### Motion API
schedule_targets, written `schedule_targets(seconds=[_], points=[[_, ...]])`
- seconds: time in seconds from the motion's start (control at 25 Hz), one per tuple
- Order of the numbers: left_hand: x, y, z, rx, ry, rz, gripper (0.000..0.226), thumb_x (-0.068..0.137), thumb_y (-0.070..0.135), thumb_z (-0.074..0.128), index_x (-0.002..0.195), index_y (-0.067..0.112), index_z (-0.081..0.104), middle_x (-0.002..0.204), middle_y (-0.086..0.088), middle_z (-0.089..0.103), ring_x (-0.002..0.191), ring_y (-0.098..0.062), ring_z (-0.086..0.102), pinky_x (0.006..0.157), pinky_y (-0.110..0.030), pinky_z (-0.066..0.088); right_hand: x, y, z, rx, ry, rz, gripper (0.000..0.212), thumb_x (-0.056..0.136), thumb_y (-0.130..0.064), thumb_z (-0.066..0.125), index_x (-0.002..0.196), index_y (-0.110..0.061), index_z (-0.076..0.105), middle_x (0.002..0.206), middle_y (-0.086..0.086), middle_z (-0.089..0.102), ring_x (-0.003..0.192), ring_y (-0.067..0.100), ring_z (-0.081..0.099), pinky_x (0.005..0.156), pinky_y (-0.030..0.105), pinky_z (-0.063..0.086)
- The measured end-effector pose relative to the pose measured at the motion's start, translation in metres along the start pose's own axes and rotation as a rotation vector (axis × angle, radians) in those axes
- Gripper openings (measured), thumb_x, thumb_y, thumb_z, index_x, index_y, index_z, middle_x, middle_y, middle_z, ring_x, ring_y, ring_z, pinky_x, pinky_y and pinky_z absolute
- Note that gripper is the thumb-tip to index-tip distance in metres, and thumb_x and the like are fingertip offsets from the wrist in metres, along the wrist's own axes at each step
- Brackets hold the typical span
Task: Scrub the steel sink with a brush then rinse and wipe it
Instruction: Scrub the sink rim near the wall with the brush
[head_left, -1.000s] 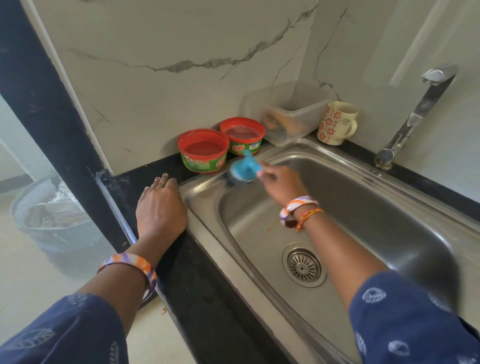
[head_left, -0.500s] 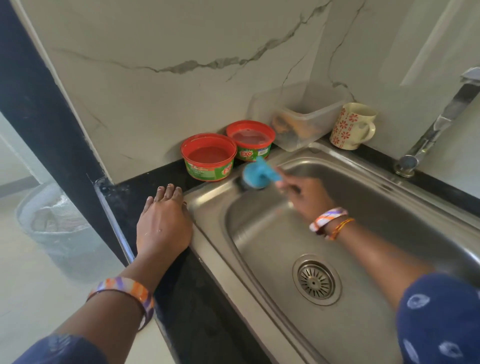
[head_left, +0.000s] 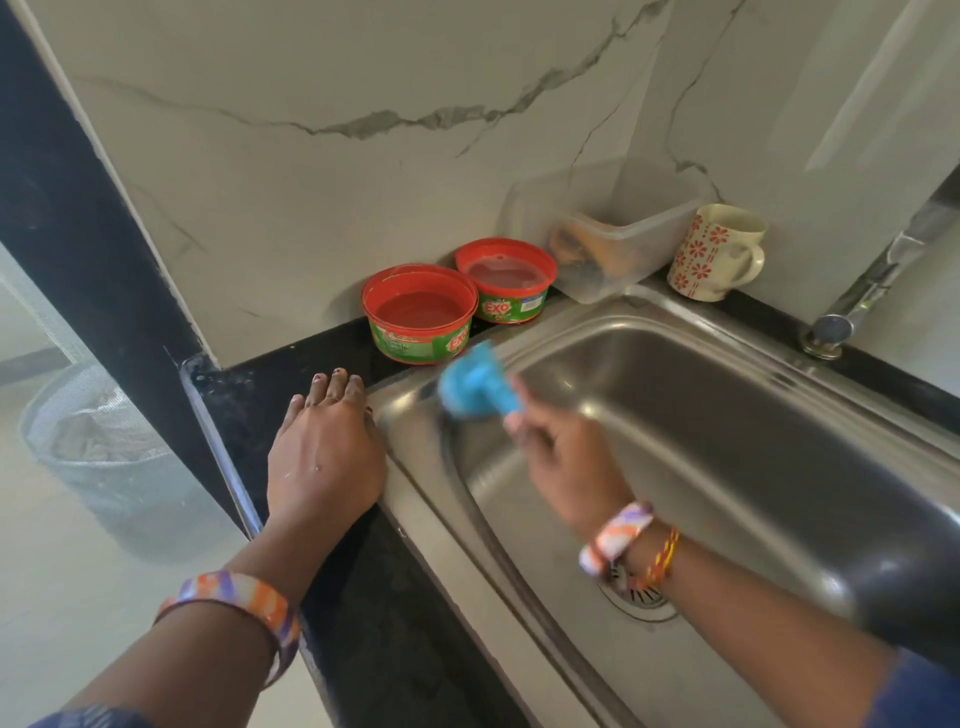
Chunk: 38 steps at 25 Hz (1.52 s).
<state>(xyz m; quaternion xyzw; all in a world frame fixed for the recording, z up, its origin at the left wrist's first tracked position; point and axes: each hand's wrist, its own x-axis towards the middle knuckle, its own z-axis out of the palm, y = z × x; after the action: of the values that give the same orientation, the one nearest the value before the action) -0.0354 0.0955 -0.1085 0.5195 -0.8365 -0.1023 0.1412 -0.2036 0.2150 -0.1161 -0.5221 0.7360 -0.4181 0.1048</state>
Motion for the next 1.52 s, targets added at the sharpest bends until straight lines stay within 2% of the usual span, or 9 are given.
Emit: schedule_targets(seconds=[0.2, 0.32, 0.48, 0.76, 0.96, 1.08, 1.16, 1.36, 1.52], points=[[0.0, 0.0, -0.001, -0.001, -0.003, -0.005, 0.048, 0.101, 0.019, 0.026, 0.149, 0.013, 0.026, 0.157, -0.002, 0.019, 0.147, -0.017, 0.012, 0.12, -0.031, 0.009, 0.029, 0.026, -0.031, -0.098, -0.01, -0.06, 0.033, 0.093, -0.014, 0.055, 0.125, -0.023, 0.054, 0.066, -0.021, 0.06, 0.053, -0.017, 0.054, 0.06, 0.02, 0.041], [0.0, 0.001, -0.001, -0.009, -0.004, -0.006, 0.048, 0.102, 0.02, 0.026, 0.149, 0.014, 0.024, 0.158, -0.001, 0.017, 0.147, -0.016, 0.01, 0.12, -0.031, 0.008, 0.075, 0.086, -0.094, -0.351, 0.231, 0.238, 0.034, 0.096, -0.015, 0.047, 0.129, -0.016, 0.057, 0.12, 0.015, 0.064, 0.112, 0.021, 0.061, 0.091, 0.032, 0.041], [0.001, 0.001, -0.002, -0.01, -0.013, -0.016, 0.048, 0.102, 0.02, 0.025, 0.15, 0.015, 0.023, 0.158, 0.0, 0.016, 0.147, -0.015, 0.009, 0.12, -0.031, 0.008, 0.088, 0.084, -0.099, -0.399, 0.266, 0.349, 0.039, 0.098, -0.016, 0.041, 0.137, -0.014, 0.048, 0.133, 0.017, 0.055, 0.124, 0.031, 0.051, 0.096, 0.027, 0.036], [0.001, 0.002, -0.004, 0.002, -0.02, -0.016, 0.049, 0.101, 0.019, 0.027, 0.149, 0.012, 0.024, 0.158, -0.002, 0.016, 0.147, -0.017, 0.01, 0.119, -0.031, 0.009, 0.01, 0.015, -0.012, -0.06, -0.095, -0.158, 0.038, 0.094, -0.019, 0.054, 0.131, -0.021, 0.053, 0.088, -0.025, 0.059, 0.058, -0.019, 0.053, 0.058, 0.001, 0.039], [-0.002, 0.005, -0.006, -0.012, -0.023, -0.028, 0.048, 0.102, 0.019, 0.025, 0.15, 0.013, 0.022, 0.158, -0.001, 0.015, 0.147, -0.016, 0.009, 0.119, -0.031, 0.009, 0.039, 0.087, -0.041, 0.198, 0.402, 0.565, 0.047, 0.088, -0.045, 0.048, 0.128, -0.021, 0.057, 0.07, 0.01, 0.063, 0.055, 0.012, 0.058, 0.053, 0.024, 0.046], [-0.001, 0.005, -0.006, -0.013, -0.024, -0.024, 0.048, 0.102, 0.019, 0.025, 0.15, 0.013, 0.022, 0.158, -0.001, 0.016, 0.147, -0.017, 0.01, 0.119, -0.032, 0.009, -0.001, 0.066, -0.009, 1.001, 0.112, 1.074, 0.031, 0.098, -0.034, 0.037, 0.081, -0.011, 0.049, 0.032, -0.002, 0.037, 0.018, 0.003, 0.026, 0.026, 0.004, 0.019], [-0.001, 0.006, -0.005, -0.011, -0.017, -0.029, 0.048, 0.102, 0.019, 0.025, 0.149, 0.013, 0.023, 0.158, -0.002, 0.016, 0.147, -0.017, 0.01, 0.119, -0.031, 0.009, -0.023, 0.044, 0.016, 1.177, -0.034, 1.173, 0.042, 0.098, -0.035, 0.032, 0.064, -0.012, 0.033, 0.028, -0.003, 0.032, 0.016, 0.004, 0.022, 0.022, 0.006, 0.014], [-0.003, 0.006, -0.005, -0.009, -0.023, -0.032, 0.048, 0.102, 0.018, 0.025, 0.149, 0.013, 0.023, 0.158, -0.002, 0.016, 0.147, -0.017, 0.009, 0.119, -0.032, 0.009, 0.032, 0.065, 0.023, 1.201, 0.384, 1.119, 0.038, 0.1, -0.027, 0.023, 0.063, -0.018, 0.027, 0.026, -0.003, 0.03, 0.017, 0.006, 0.024, 0.027, 0.004, 0.02], [0.0, 0.005, -0.004, 0.005, -0.017, -0.029, 0.048, 0.101, 0.017, 0.026, 0.149, 0.012, 0.024, 0.158, -0.003, 0.017, 0.147, -0.018, 0.01, 0.119, -0.033, 0.01, 0.019, 0.042, 0.019, 1.445, 0.116, 1.217, 0.032, 0.093, -0.011, 0.026, 0.062, -0.014, 0.032, 0.028, -0.003, 0.032, 0.016, 0.006, 0.027, 0.021, 0.01, 0.02]])
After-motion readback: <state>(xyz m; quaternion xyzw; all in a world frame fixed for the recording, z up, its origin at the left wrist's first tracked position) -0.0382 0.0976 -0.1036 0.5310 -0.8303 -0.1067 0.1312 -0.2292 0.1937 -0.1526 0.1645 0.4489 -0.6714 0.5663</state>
